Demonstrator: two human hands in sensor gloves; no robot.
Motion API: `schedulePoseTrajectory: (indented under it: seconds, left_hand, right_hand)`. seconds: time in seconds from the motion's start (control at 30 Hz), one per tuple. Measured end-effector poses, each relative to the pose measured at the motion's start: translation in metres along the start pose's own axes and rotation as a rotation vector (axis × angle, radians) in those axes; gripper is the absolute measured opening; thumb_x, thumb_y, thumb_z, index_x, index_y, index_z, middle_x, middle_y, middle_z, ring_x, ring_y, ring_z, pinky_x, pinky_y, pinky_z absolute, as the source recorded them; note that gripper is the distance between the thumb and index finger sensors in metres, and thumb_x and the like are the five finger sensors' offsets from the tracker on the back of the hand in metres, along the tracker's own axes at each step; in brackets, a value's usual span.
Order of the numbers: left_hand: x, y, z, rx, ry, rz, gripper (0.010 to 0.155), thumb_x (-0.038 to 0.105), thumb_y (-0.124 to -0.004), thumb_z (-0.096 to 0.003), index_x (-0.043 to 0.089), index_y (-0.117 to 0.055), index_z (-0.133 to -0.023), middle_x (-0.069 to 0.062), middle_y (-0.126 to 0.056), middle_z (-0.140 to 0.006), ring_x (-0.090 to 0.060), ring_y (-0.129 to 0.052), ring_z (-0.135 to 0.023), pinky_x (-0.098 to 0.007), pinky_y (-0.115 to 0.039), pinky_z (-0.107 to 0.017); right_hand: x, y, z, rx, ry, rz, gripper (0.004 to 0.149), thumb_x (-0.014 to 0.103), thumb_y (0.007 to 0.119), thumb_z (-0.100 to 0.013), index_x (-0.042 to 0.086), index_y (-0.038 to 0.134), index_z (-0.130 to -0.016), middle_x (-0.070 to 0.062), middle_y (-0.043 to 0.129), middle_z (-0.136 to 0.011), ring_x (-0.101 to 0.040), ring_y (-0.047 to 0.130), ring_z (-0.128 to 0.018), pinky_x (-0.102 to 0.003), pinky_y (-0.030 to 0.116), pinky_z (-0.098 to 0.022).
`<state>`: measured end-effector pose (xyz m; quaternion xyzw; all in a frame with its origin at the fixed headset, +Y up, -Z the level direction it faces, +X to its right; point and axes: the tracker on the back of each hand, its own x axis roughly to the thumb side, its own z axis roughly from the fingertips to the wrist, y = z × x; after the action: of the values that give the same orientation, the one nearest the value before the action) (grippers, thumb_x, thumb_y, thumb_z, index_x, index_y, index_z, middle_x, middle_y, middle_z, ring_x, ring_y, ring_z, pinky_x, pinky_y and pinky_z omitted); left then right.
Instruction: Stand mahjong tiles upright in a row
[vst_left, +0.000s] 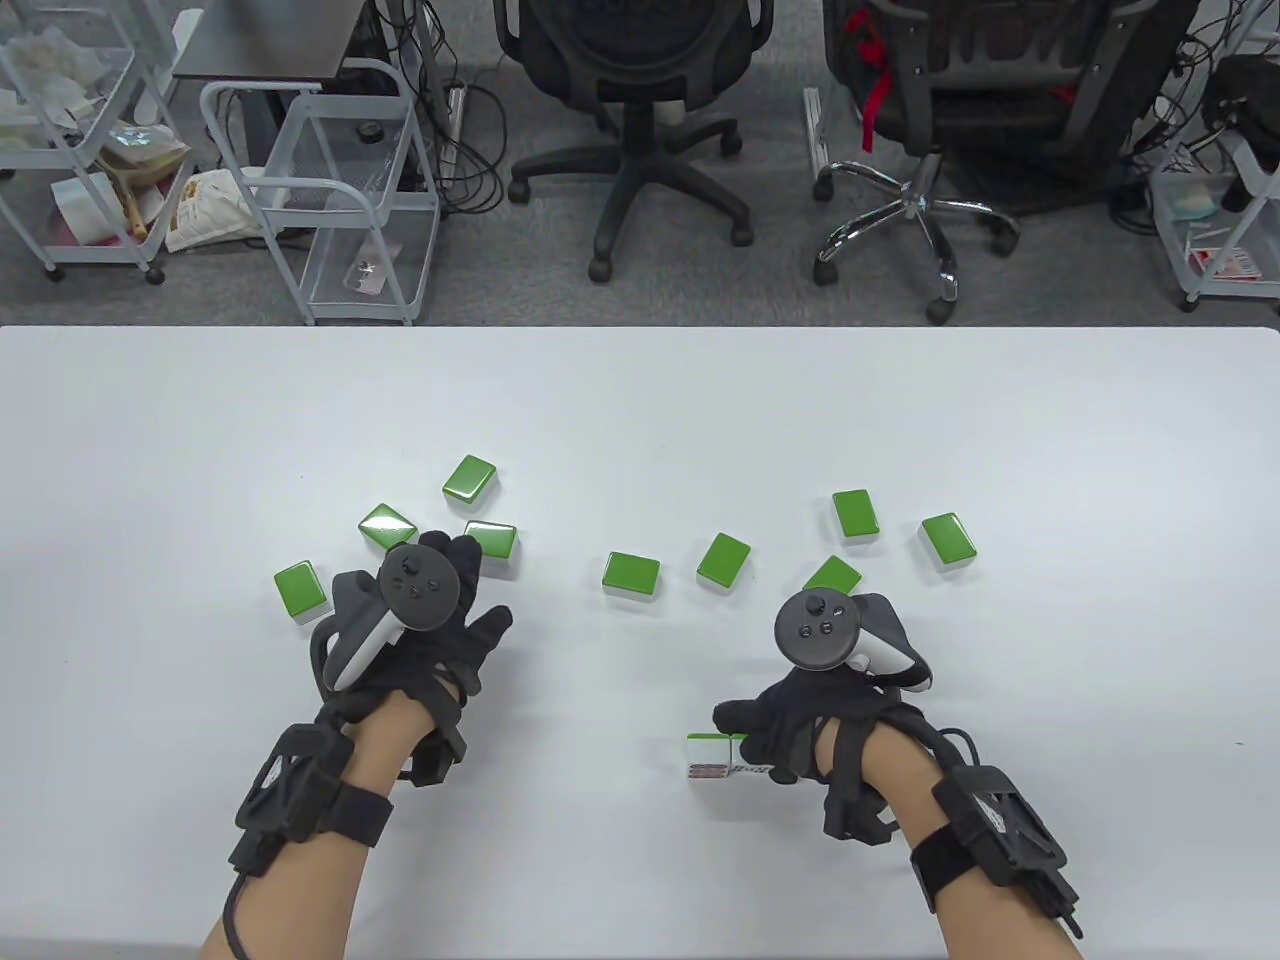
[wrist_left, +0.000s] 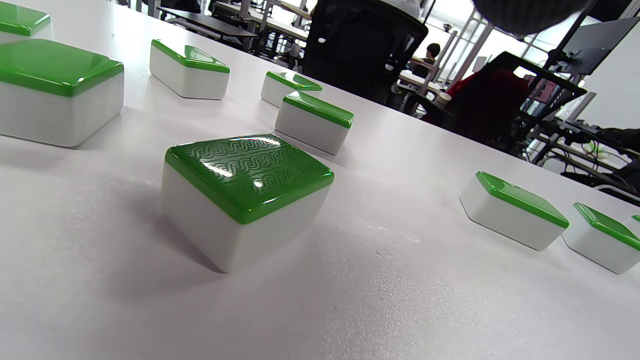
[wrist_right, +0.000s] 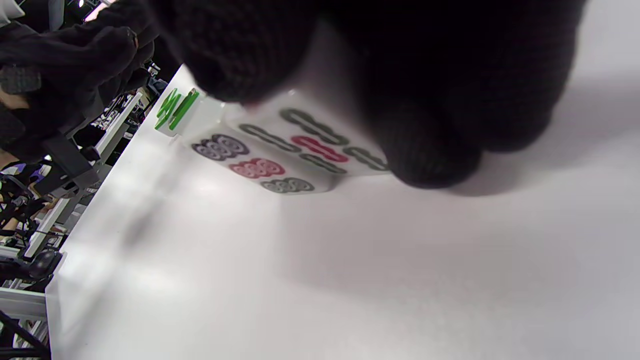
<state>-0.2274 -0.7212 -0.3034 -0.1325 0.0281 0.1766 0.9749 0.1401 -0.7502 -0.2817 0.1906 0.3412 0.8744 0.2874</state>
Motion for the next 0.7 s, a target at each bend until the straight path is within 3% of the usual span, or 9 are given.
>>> schedulePoseTrajectory:
  seconds: [0.13, 0.23, 0.37, 0.43, 0.5, 0.7]
  left_hand:
    - [0.000, 0.000, 0.000, 0.002, 0.001, 0.002, 0.081, 0.066, -0.063, -0.0308, 0.039, -0.027, -0.099, 0.004, -0.023, -0.114, -0.035, -0.023, -0.109, -0.059, -0.042, -0.078]
    - [0.000, 0.001, 0.000, 0.007, -0.002, 0.004, 0.081, 0.066, -0.063, -0.0307, 0.039, -0.027, -0.099, 0.004, -0.023, -0.114, -0.035, -0.023, -0.109, -0.059, -0.042, -0.078]
    - [0.000, 0.002, 0.001, 0.012, -0.002, 0.008, 0.081, 0.066, -0.063, -0.0308, 0.039, -0.027, -0.099, 0.004, -0.023, -0.114, -0.035, -0.023, -0.109, -0.059, -0.042, -0.078]
    - [0.000, 0.002, 0.000, 0.016, -0.003, 0.008, 0.081, 0.066, -0.063, -0.0308, 0.039, -0.027, -0.099, 0.004, -0.023, -0.114, -0.035, -0.023, -0.109, -0.059, -0.042, -0.078]
    - [0.000, 0.002, 0.001, 0.017, -0.005, 0.009, 0.081, 0.066, -0.063, -0.0308, 0.039, -0.027, -0.099, 0.004, -0.023, -0.114, -0.035, -0.023, -0.109, -0.059, -0.042, -0.078]
    - [0.001, 0.000, 0.000, 0.012, -0.007, -0.005, 0.082, 0.066, -0.063, -0.0307, 0.039, -0.027, -0.099, 0.004, -0.022, -0.114, -0.035, -0.023, -0.109, -0.059, -0.042, -0.078]
  right_hand:
    - [-0.006, -0.005, 0.001, -0.016, 0.001, -0.008, 0.059, 0.034, 0.087, -0.028, 0.015, 0.078, -0.083, -0.013, 0.090, -0.083, -0.034, 0.106, -0.047, -0.041, 0.091, -0.031]
    - [-0.006, -0.018, 0.009, -0.045, -0.011, -0.033, 0.063, 0.041, 0.085, -0.029, 0.012, 0.076, -0.085, -0.016, 0.088, -0.085, -0.035, 0.105, -0.048, -0.042, 0.090, -0.030]
    - [-0.005, -0.043, 0.026, -0.252, -0.002, -0.059, 0.066, 0.042, 0.086, -0.031, 0.008, 0.075, -0.085, -0.021, 0.088, -0.083, -0.038, 0.104, -0.047, -0.043, 0.088, -0.028]
    - [-0.005, -0.058, 0.032, -0.428, 0.072, 0.054, 0.066, 0.042, 0.087, -0.030, 0.007, 0.075, -0.085, -0.022, 0.088, -0.082, -0.039, 0.103, -0.048, -0.045, 0.087, -0.028]
    - [-0.003, -0.066, 0.033, -0.509, 0.149, 0.162, 0.067, 0.042, 0.087, -0.029, 0.007, 0.075, -0.086, -0.022, 0.087, -0.083, -0.039, 0.102, -0.049, -0.045, 0.088, -0.029]
    - [0.007, -0.076, 0.009, -0.552, 0.279, 0.500, 0.070, 0.038, 0.091, -0.027, 0.011, 0.069, -0.089, -0.020, 0.079, -0.090, -0.036, 0.104, -0.048, -0.043, 0.088, -0.028]
